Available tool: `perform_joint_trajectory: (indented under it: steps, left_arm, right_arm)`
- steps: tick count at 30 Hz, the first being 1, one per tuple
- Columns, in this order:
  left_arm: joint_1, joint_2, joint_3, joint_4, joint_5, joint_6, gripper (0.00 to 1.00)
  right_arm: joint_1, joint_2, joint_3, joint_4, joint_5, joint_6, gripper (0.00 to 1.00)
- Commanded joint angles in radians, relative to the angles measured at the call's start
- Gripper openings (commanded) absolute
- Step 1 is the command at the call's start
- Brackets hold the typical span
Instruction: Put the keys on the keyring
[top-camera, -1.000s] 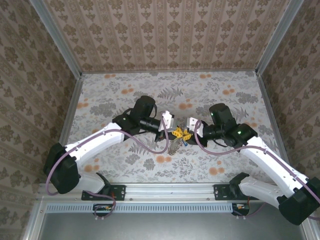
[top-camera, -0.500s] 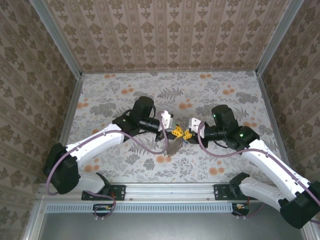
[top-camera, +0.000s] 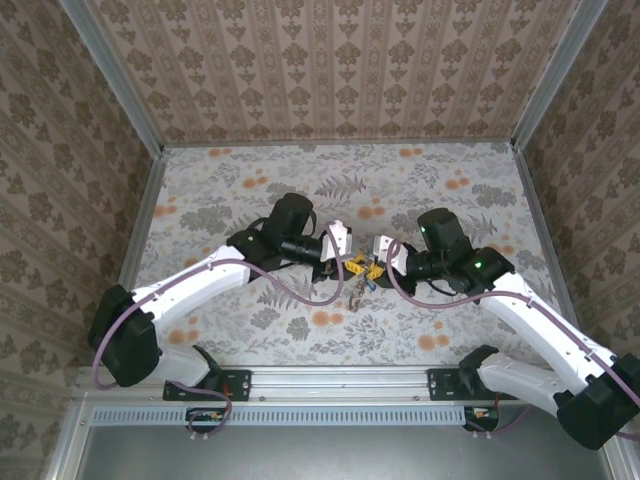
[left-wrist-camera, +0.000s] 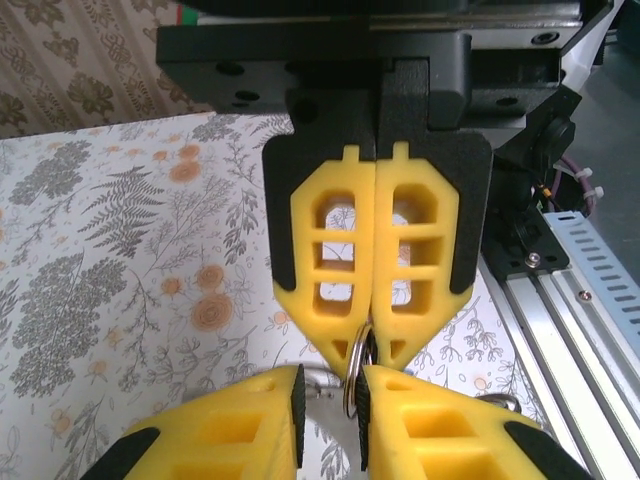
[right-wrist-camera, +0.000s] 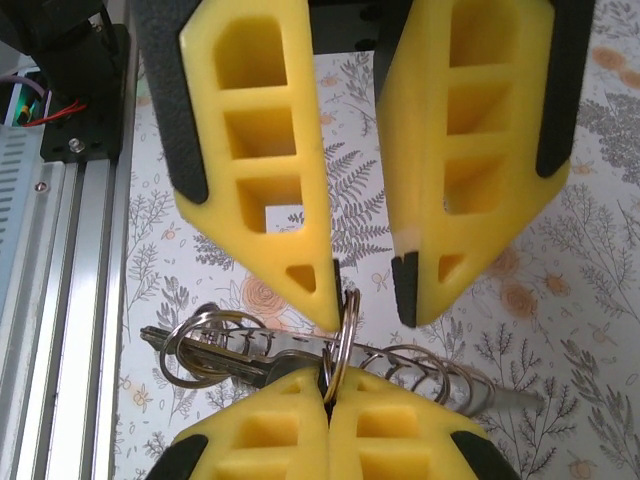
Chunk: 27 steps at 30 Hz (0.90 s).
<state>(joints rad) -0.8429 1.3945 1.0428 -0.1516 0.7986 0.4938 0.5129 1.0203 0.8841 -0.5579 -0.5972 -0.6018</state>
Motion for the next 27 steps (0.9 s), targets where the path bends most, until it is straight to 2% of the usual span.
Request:
perform_joint_trajectory:
  steps: [1, 4, 6, 7, 8, 10, 14, 21, 24, 27]
  left_arm:
    - [-0.016, 0.017, 0.046, -0.041, 0.015, 0.027, 0.23]
    - [-0.019, 0.023, 0.058, -0.059, 0.026, 0.037, 0.21]
    - [-0.021, 0.027, 0.061, -0.070, 0.032, 0.048, 0.11]
    - [-0.021, 0.026, 0.060, -0.073, 0.031, 0.049, 0.03]
    - [-0.020, 0.025, 0.061, -0.081, 0.037, 0.060, 0.00]
    - [-0.016, 0.022, 0.063, -0.096, 0.062, 0.080, 0.00]
    - [-0.002, -0.001, 0.039, -0.037, 0.090, 0.049, 0.00]
    - [0.017, -0.020, -0.003, 0.111, 0.156, -0.042, 0.00]
    - [0.019, -0.024, -0.025, 0.178, 0.172, -0.079, 0.00]
    - [0.021, -0.029, -0.052, 0.254, 0.178, -0.118, 0.00]
  right_arm:
    - [0.007, 0.013, 0.042, -0.011, 0.002, 0.004, 0.00]
    - [0.010, 0.014, 0.041, -0.010, -0.003, 0.004, 0.00]
    - [0.010, 0.007, 0.038, -0.002, -0.005, 0.006, 0.00]
    - [0.010, 0.004, 0.036, 0.003, -0.005, 0.007, 0.00]
    - [0.010, -0.002, 0.033, 0.006, -0.004, 0.007, 0.00]
    - [0.009, -0.012, 0.025, 0.011, 0.004, 0.005, 0.00]
    - [0.007, -0.041, -0.016, 0.064, 0.001, 0.020, 0.14]
    - [0.005, -0.044, -0.058, 0.159, -0.041, 0.074, 0.16]
    - [0.004, -0.037, -0.070, 0.195, -0.051, 0.090, 0.20]
    - [0.004, -0.027, -0.079, 0.223, -0.062, 0.105, 0.16]
